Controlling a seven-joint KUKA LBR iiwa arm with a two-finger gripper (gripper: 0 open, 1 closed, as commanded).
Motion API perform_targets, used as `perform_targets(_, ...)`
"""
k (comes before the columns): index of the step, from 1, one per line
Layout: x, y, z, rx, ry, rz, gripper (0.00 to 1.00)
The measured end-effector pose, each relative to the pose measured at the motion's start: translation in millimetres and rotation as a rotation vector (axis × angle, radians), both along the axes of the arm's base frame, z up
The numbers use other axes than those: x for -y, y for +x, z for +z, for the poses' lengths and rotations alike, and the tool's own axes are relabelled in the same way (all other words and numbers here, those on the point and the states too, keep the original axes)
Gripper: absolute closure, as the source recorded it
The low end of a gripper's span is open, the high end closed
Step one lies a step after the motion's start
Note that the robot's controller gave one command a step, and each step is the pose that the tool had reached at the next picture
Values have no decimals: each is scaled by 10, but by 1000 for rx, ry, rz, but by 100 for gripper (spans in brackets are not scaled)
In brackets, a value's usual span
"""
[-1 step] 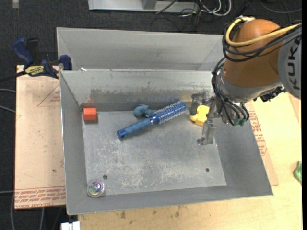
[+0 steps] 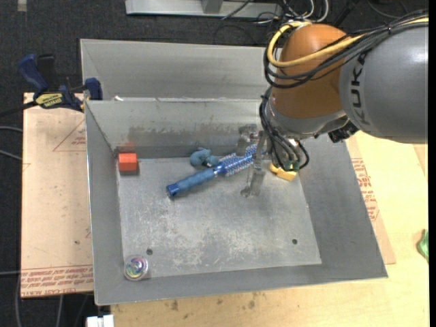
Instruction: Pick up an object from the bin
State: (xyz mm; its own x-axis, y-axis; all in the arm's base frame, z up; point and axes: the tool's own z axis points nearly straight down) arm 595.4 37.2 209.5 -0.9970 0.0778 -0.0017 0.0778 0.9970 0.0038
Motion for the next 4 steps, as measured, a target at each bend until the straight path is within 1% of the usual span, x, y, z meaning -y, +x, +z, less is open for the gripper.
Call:
perform_targets(1, 132, 428, -1046, -4, -3, 18, 0)
perform_targets(2, 129, 442, -994, 2, -3, 19, 100)
perform_targets(3, 100, 395, -20, 11, -3, 27, 100)
perform_targets(4, -117, 374, -585, -5, -2, -66, 100)
